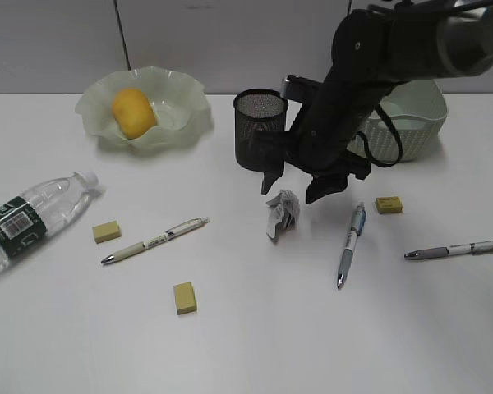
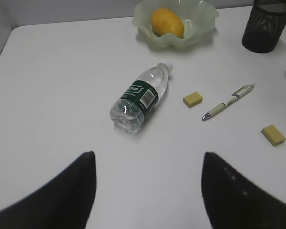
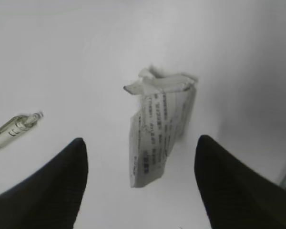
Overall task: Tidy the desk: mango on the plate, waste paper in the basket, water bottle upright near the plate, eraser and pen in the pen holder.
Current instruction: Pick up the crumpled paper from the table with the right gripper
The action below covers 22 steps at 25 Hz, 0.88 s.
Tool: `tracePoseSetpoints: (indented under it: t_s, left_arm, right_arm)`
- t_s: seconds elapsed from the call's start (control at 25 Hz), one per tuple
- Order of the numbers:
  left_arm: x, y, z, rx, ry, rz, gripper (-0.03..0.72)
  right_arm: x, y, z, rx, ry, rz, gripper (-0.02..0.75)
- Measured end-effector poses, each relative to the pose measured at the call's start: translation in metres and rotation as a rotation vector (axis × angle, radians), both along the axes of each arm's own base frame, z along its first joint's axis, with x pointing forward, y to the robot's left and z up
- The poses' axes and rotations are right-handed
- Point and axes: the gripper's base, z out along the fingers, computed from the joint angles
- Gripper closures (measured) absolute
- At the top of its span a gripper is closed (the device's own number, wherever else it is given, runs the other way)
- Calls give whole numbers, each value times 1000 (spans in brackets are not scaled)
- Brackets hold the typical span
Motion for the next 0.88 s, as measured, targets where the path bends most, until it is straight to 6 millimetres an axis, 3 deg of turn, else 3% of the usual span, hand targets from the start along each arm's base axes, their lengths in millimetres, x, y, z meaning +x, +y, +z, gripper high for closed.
tracePoseSetpoints:
  t_s: [0.32, 0.44, 0.52, 0.6, 0.68, 0.88]
  left_arm:
    - [0, 0, 0, 0, 0, 0, 165]
    - [0, 0, 0, 0, 0, 0, 165]
    - [0, 0, 0, 0, 0, 0, 165]
    - [0, 0, 0, 0, 0, 0, 165]
    - [0, 0, 0, 0, 0, 0, 165]
    - [0, 0, 0, 0, 0, 0, 165]
  right_arm:
    - [2, 6, -39, -43, 57, 8, 213]
    - [3, 6, -45, -56, 63, 11, 337]
    - [3, 5, -44, -65, 55, 19, 485]
    - [5, 5, -39, -74, 34, 31, 608]
    - [7, 5, -29, -78, 6, 45, 678]
    - [18, 8, 22, -87, -105, 128, 690]
